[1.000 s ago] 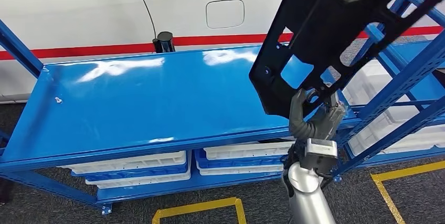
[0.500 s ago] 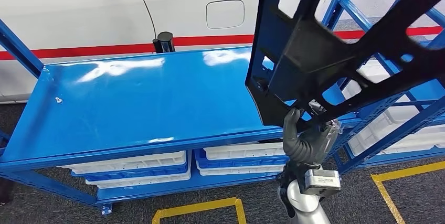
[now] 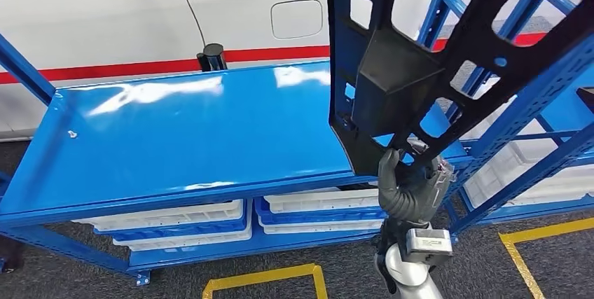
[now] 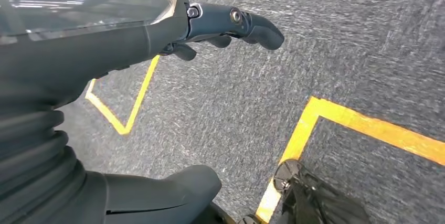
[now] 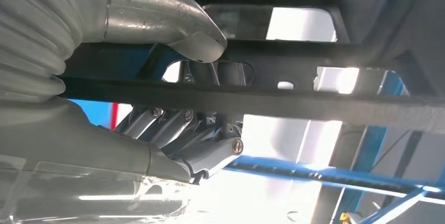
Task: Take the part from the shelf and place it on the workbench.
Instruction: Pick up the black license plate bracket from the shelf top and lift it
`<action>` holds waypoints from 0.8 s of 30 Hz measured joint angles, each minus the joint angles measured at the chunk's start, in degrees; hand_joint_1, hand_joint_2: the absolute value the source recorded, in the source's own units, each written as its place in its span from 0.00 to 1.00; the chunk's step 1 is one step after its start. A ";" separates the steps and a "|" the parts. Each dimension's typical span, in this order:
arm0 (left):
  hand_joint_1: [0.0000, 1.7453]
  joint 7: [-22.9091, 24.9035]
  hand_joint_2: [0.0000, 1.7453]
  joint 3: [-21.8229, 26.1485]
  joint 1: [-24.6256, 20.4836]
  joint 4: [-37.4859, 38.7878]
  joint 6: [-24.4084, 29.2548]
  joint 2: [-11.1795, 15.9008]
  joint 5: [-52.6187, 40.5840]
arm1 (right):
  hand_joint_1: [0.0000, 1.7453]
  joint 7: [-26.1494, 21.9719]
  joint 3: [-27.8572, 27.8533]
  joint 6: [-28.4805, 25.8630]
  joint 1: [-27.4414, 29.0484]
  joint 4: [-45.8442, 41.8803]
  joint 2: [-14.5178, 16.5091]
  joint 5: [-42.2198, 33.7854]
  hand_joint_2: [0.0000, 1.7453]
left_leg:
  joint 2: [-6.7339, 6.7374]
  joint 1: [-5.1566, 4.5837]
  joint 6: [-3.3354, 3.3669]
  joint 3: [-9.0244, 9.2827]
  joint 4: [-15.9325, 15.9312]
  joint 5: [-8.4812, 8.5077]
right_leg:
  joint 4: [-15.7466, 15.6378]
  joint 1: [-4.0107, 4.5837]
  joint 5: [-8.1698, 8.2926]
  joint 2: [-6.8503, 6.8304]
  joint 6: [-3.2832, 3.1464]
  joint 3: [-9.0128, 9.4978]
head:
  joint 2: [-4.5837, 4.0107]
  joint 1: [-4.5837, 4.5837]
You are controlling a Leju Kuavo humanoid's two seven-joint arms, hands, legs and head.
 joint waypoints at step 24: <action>0.00 -7.65 1.00 1.98 0.38 -0.12 -3.73 -0.05 1.43 | 1.00 1.97 -0.34 0.19 1.93 -2.46 -1.45 2.07 1.00 | 0.86 -0.18 2.71 1.24 -0.40 -1.11 | 15.55 1.37 -5.56 -0.33 -1.22 -7.74 | 0.01 -0.06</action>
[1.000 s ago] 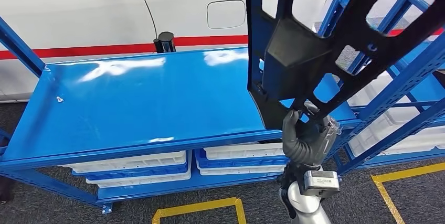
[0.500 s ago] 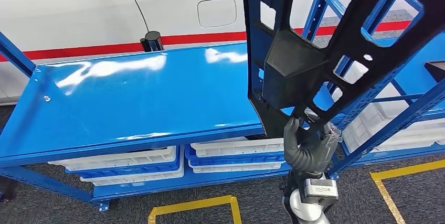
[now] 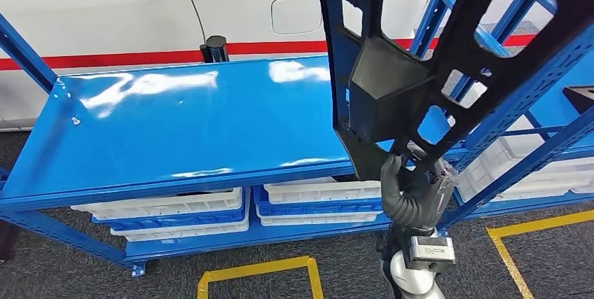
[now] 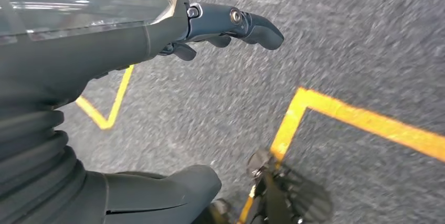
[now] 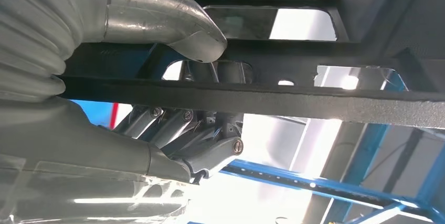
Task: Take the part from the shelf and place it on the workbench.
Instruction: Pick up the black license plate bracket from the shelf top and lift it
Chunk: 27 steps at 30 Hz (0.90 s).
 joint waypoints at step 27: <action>0.00 -3.68 1.00 0.85 0.15 -0.02 -4.37 -0.09 0.43 | 1.00 0.12 -0.08 1.17 0.45 -0.91 -0.97 -0.42 1.00 | -0.25 -0.30 0.07 0.63 0.07 -0.51 | -11.17 0.02 4.10 -0.41 -0.17 4.31 | 0.00 -0.14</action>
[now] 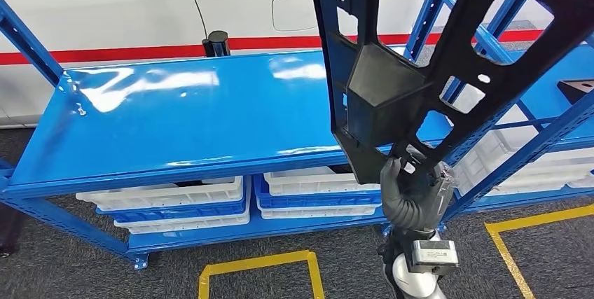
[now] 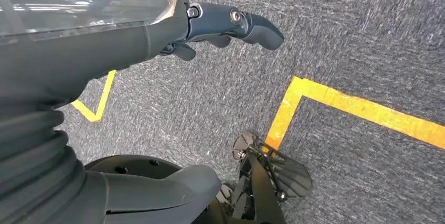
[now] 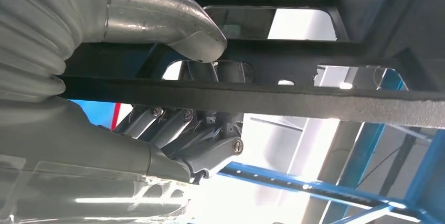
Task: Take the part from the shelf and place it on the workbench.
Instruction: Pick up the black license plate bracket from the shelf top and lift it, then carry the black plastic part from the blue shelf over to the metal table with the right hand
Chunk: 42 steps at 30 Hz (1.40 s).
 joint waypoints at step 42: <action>0.00 3.60 1.00 0.52 0.11 -0.36 -5.10 0.27 0.62 | 1.00 -0.96 -0.64 2.15 -5.87 5.68 0.75 -4.51 1.00 | 0.29 -1.01 -0.90 -4.19 -0.47 5.09 | -7.86 0.80 -1.63 0.02 -0.34 9.74 | -0.01 0.07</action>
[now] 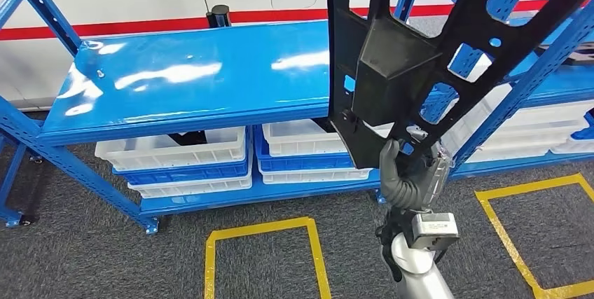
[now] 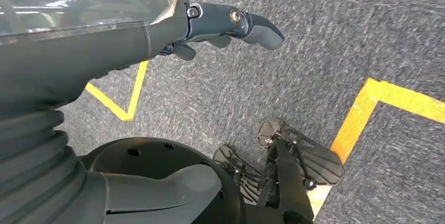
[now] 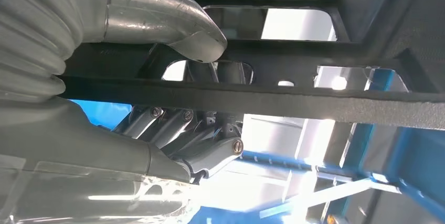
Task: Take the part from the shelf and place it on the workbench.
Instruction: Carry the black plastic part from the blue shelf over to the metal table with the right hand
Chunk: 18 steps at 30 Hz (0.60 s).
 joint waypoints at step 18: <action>0.00 4.02 1.00 -0.32 0.38 -0.07 1.86 1.52 1.58 | 1.00 -0.98 -1.13 1.79 1.78 1.65 -2.49 -7.64 1.00 | -0.59 0.65 0.75 6.16 0.30 -6.61 | 4.85 -0.61 4.81 -0.63 0.41 -10.11 | 0.00 -0.08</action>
